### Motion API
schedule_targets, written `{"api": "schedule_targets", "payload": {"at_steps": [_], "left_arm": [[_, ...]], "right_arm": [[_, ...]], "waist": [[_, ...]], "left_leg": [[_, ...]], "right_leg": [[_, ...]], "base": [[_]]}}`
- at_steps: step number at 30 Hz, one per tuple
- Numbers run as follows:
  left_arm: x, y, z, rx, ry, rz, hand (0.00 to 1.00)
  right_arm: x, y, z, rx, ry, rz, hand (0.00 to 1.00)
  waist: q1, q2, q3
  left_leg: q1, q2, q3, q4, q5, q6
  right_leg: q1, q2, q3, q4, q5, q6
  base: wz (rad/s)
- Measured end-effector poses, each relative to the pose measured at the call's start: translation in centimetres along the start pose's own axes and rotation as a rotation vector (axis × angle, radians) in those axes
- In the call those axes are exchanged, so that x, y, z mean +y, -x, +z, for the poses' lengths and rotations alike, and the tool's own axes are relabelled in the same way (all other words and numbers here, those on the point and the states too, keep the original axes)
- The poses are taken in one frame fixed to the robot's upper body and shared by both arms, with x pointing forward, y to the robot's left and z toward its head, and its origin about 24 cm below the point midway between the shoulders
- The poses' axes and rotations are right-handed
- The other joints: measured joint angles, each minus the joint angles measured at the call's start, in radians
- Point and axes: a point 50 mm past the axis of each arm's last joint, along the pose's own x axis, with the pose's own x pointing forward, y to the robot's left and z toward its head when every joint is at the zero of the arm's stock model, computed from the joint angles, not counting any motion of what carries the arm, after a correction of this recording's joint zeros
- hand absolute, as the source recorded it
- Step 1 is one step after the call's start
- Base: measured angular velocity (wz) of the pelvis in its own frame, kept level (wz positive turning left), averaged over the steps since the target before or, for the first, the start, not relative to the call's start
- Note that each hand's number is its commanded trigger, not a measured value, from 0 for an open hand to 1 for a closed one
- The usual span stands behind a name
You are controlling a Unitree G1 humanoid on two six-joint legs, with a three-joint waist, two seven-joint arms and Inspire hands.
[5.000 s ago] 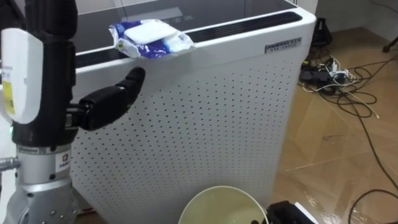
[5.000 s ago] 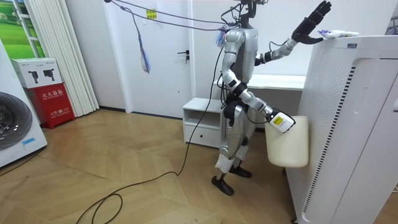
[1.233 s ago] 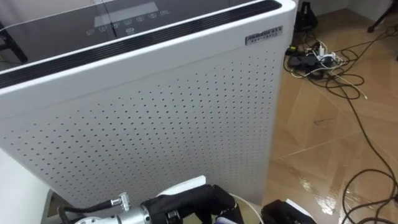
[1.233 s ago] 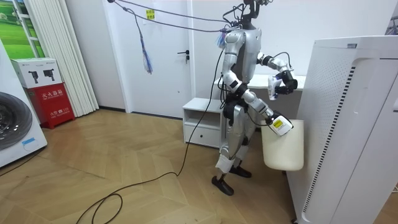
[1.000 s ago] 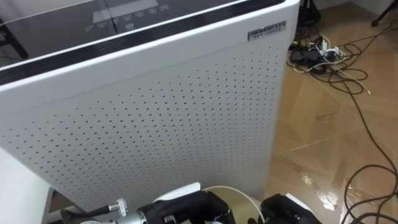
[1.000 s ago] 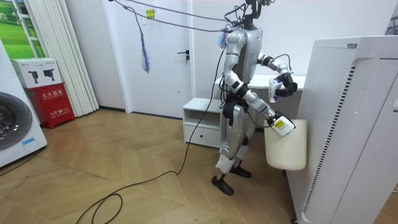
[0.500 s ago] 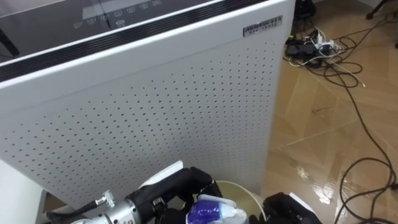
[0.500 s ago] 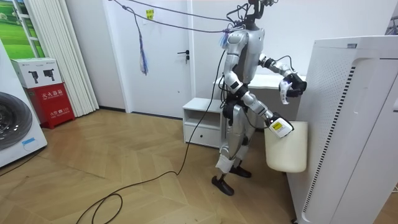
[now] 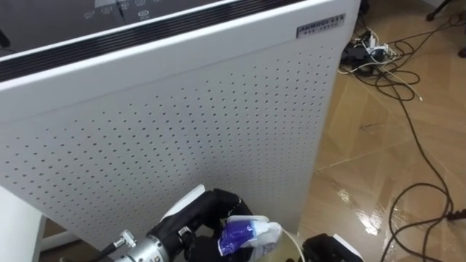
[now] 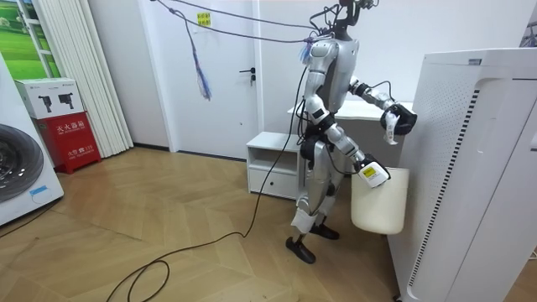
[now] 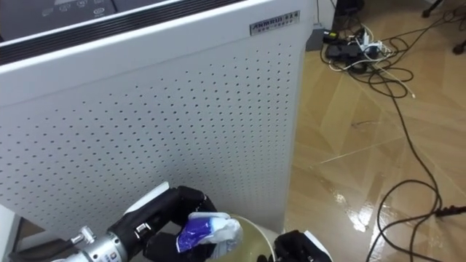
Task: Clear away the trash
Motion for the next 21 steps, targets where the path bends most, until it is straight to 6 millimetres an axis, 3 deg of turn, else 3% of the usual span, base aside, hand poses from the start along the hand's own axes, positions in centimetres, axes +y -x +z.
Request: {"api": "schedule_targets", "payload": {"at_steps": [3, 15, 18, 21], "left_arm": [[-0.2, -0.1, 0.1, -0.004, 0.005, -0.003, 0.00], [-0.9, -0.4, 0.2, -0.017, 0.018, -0.020, 0.00], [-1.4, -0.4, -0.7, 0.008, 0.031, -0.038, 0.00], [-2.0, -0.4, -1.1, 0.025, 0.040, -0.070, 0.00]], "right_arm": [[0.2, 0.1, -0.3, 0.008, -0.005, 0.002, 1.00], [0.4, 0.2, -0.6, 0.017, -0.012, 0.006, 1.00], [0.4, 0.2, -0.7, 0.020, -0.016, 0.010, 1.00], [0.4, 0.2, -0.9, 0.027, -0.016, 0.011, 1.00]], "waist": [[-0.001, 0.000, -0.0019], [0.000, -0.002, -0.0039], [-0.001, -0.007, -0.0097], [0.000, -0.007, -0.0093]], "left_leg": [[0.001, 0.000, 0.000, 0.002, 0.000, 0.000], [0.004, 0.000, 0.002, 0.009, 0.000, 0.001], [0.006, 0.001, 0.002, 0.010, 0.000, 0.001], [0.005, 0.000, 0.002, 0.011, 0.000, 0.001]], "right_leg": [[0.000, 0.000, 0.000, 0.002, 0.000, 0.000], [-0.001, 0.000, 0.000, 0.004, 0.000, 0.000], [0.000, 0.000, 0.001, 0.004, 0.000, 0.000], [-0.001, -0.002, 0.002, 0.006, 0.000, 0.000]], "base": [[0.00], [0.00], [0.00], [0.00]]}}
